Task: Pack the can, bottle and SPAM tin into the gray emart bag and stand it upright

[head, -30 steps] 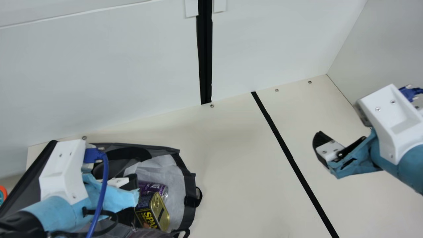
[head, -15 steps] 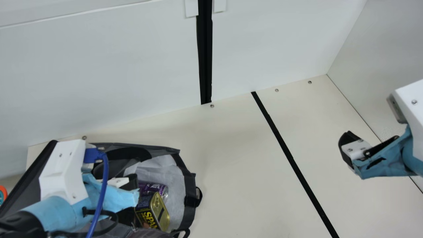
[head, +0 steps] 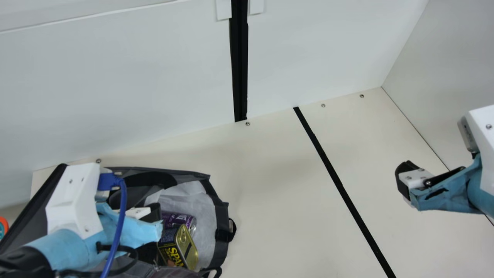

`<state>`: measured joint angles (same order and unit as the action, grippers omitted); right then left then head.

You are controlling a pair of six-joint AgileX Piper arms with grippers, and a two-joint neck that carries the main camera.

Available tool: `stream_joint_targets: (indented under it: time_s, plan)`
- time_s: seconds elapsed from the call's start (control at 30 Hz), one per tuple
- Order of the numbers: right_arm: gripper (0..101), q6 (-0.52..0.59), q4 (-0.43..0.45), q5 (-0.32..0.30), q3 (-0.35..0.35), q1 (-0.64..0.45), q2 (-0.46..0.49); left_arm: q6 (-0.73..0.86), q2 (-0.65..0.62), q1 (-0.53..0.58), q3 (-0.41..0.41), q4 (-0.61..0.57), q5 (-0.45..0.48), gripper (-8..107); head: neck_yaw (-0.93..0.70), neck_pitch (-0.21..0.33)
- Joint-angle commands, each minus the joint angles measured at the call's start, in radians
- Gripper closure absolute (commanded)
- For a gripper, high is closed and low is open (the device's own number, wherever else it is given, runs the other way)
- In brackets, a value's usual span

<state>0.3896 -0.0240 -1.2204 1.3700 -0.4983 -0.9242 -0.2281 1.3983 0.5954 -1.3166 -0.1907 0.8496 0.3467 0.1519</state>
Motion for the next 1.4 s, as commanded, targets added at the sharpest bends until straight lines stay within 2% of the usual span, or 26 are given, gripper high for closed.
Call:
stream_joint_targets:
  time_s: [0.0, 0.7, 1.37]
  plan:
    - [6, -0.008, -0.007, 0.000, -0.007, -0.002, 0.004, 0.000, 0.000, 0.000, 0.000, 0.000, 0.000, 107, 0.002, 0.023]
    - [6, -0.029, -0.051, 0.000, -0.051, 0.019, 0.016, 0.000, 0.000, 0.000, 0.000, 0.000, 0.000, 107, 0.002, 0.023]
    - [6, 0.029, -0.118, 0.000, -0.052, 0.109, -0.054, 0.000, 0.000, 0.000, 0.000, 0.000, 0.000, 107, 0.002, 0.023]
